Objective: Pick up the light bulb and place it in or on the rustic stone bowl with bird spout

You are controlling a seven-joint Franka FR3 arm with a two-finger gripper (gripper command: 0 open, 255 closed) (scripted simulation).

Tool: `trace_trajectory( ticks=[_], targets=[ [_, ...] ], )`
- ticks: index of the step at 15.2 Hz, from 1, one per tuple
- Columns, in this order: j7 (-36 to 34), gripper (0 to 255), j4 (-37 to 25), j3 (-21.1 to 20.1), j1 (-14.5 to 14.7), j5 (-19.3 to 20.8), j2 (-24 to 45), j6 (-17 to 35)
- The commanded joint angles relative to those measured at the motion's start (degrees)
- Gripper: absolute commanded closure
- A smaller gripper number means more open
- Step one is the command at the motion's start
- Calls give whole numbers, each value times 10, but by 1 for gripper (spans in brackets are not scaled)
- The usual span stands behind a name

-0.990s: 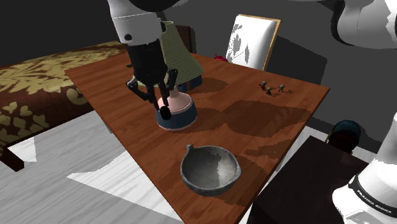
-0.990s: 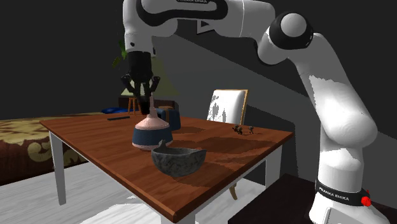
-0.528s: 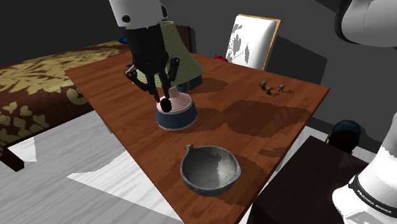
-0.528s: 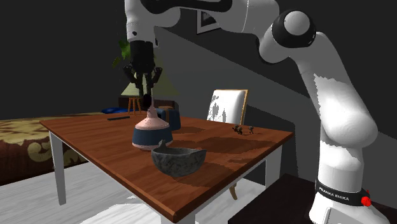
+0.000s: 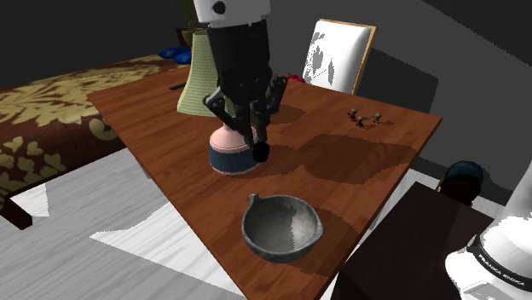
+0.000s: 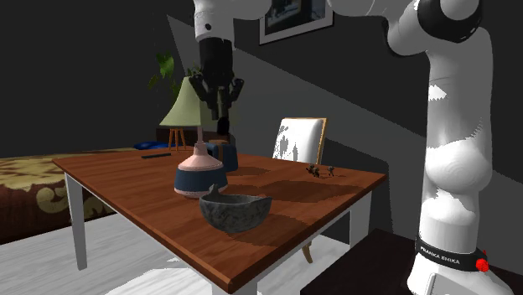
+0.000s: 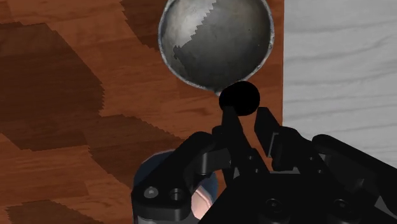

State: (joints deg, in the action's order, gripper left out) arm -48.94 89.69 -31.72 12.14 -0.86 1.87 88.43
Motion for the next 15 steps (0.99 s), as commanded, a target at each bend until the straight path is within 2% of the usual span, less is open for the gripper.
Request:
trace_trajectory(
  ticks=[1, 2, 4, 5, 6, 15],
  targets=[
    [5, 255, 39, 1, -4, -24, -47, -1],
    [8, 255, 60, 3, -4, -38, -73, -2],
    [10, 255, 80, 4, -3, -40, -77, 14],
    [7, 255, 64, 3, -2, -35, -67, 7],
    [7, 0, 64, 3, -2, -35, -67, 7],
    [-195, 0, 241, -5, -11, -70, -74, 156]
  ],
)
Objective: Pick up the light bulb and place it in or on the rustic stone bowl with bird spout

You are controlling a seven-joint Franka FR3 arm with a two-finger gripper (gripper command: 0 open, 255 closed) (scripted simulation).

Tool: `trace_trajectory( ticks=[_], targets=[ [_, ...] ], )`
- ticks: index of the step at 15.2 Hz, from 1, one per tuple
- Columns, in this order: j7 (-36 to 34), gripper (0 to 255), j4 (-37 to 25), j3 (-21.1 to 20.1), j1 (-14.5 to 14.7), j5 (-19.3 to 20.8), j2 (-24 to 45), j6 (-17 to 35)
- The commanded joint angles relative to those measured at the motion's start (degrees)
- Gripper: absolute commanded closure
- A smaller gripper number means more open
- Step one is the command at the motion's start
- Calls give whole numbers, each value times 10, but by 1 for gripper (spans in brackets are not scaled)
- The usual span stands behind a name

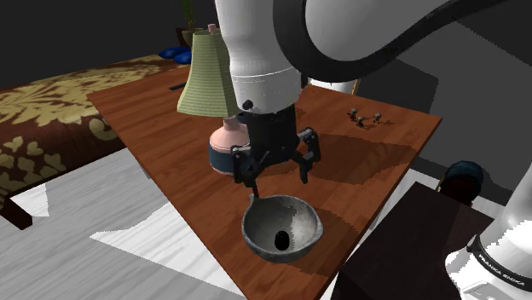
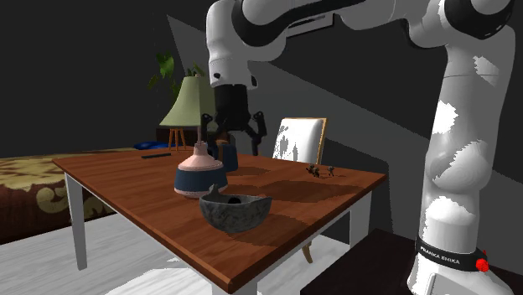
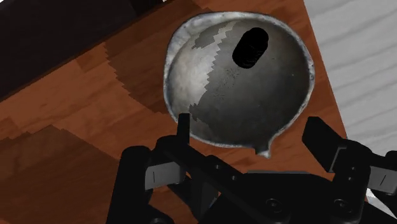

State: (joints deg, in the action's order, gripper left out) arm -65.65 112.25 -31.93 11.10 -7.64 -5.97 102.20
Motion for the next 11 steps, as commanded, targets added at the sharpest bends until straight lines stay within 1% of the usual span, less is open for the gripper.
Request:
trace_trajectory(
  ticks=[1, 5, 6, 11],
  targets=[
    [-51, 0, 32, -4, -1, -6, 7, 35],
    [-143, 0, 93, -12, -2, -17, 24, 106],
    [-144, 0, 94, -11, -2, -17, 24, 107],
    [-147, 0, 121, -16, 1, -14, 36, 146]
  ],
)
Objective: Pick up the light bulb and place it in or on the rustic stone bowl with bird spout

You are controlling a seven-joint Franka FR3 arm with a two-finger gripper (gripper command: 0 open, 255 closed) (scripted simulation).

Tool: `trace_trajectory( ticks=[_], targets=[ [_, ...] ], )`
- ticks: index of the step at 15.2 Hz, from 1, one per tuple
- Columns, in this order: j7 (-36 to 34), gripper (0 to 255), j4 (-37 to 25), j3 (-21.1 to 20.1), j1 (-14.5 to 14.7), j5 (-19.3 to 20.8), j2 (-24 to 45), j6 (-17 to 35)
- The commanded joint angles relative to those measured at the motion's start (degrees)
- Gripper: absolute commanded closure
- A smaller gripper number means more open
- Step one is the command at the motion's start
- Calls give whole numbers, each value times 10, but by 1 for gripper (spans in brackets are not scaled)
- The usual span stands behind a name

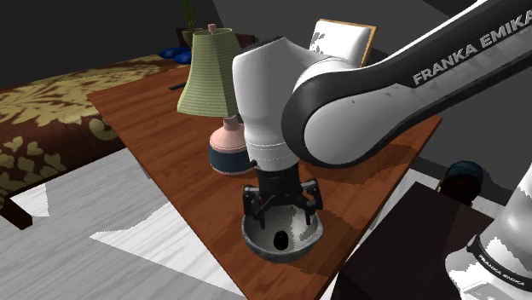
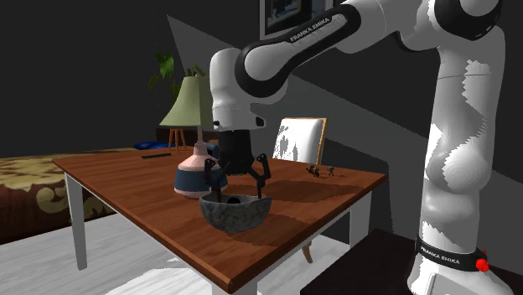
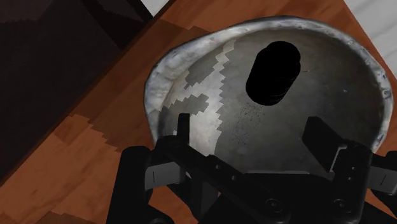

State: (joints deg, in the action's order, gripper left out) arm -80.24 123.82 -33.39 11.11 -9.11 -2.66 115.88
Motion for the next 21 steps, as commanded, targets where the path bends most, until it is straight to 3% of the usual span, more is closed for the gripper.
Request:
trace_trajectory(
  ticks=[1, 10, 11, 21],
  targets=[
    [-2, 0, 11, -2, 1, 2, 6, 17],
    [-4, 0, 19, -3, 2, 4, 11, 29],
    [-4, 255, 19, -3, 2, 4, 11, 29],
    [-3, 255, 15, -2, 2, 2, 7, 21]
  ],
)
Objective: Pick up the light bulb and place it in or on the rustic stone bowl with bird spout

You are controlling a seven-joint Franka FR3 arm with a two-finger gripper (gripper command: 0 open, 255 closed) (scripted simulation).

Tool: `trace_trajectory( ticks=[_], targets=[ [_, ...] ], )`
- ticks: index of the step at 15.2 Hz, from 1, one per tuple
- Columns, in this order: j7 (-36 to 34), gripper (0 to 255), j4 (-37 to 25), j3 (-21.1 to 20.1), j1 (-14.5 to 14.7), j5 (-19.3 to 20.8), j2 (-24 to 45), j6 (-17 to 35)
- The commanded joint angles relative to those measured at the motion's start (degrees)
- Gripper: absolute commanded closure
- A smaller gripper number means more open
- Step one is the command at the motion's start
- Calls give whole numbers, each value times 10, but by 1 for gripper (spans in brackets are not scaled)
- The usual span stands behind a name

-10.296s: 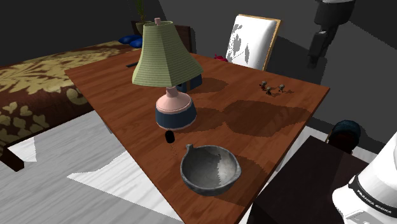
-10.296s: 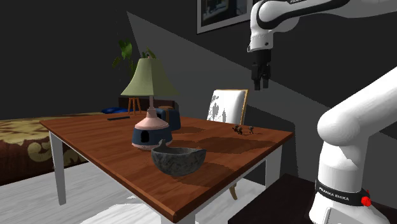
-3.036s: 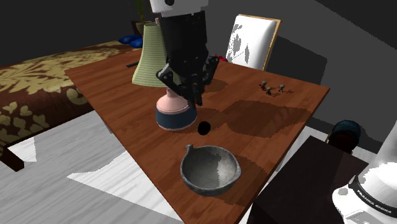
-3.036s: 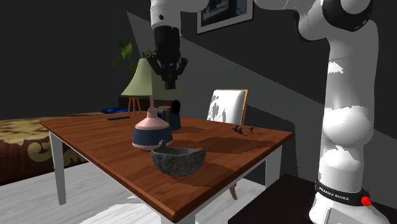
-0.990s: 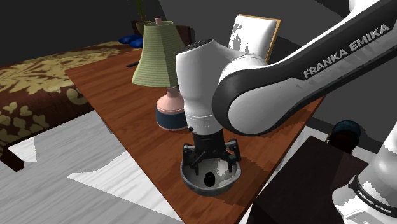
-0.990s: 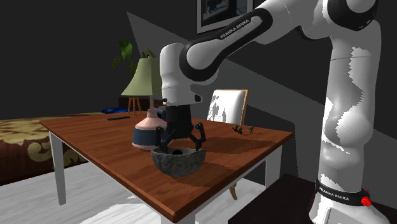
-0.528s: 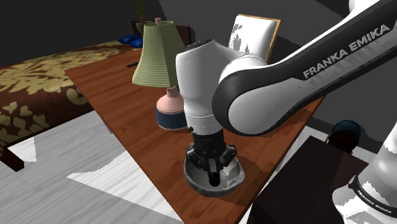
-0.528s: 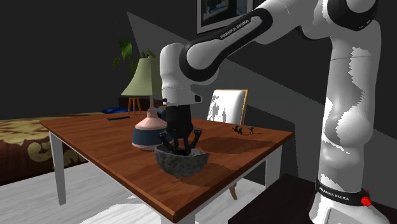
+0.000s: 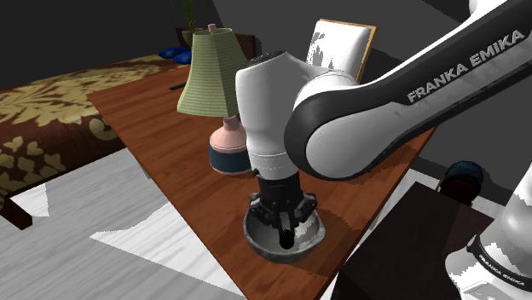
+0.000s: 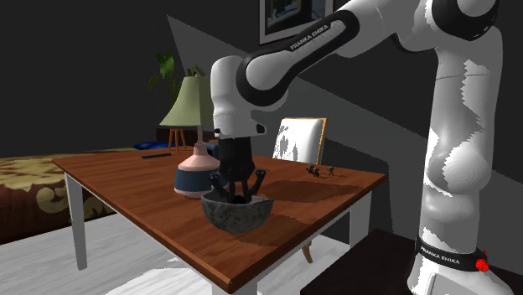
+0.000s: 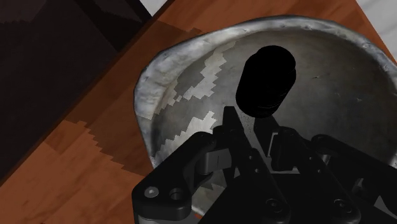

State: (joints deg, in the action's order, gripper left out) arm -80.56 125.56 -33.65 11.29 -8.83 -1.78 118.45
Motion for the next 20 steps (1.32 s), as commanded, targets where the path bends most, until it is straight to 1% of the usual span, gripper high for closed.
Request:
trace_trajectory(
  ticks=[1, 20],
  targets=[
    [1, 255, -7, 1, 0, -3, -6, -12],
    [4, 255, -110, 13, -5, -19, -55, -159]
  ],
)
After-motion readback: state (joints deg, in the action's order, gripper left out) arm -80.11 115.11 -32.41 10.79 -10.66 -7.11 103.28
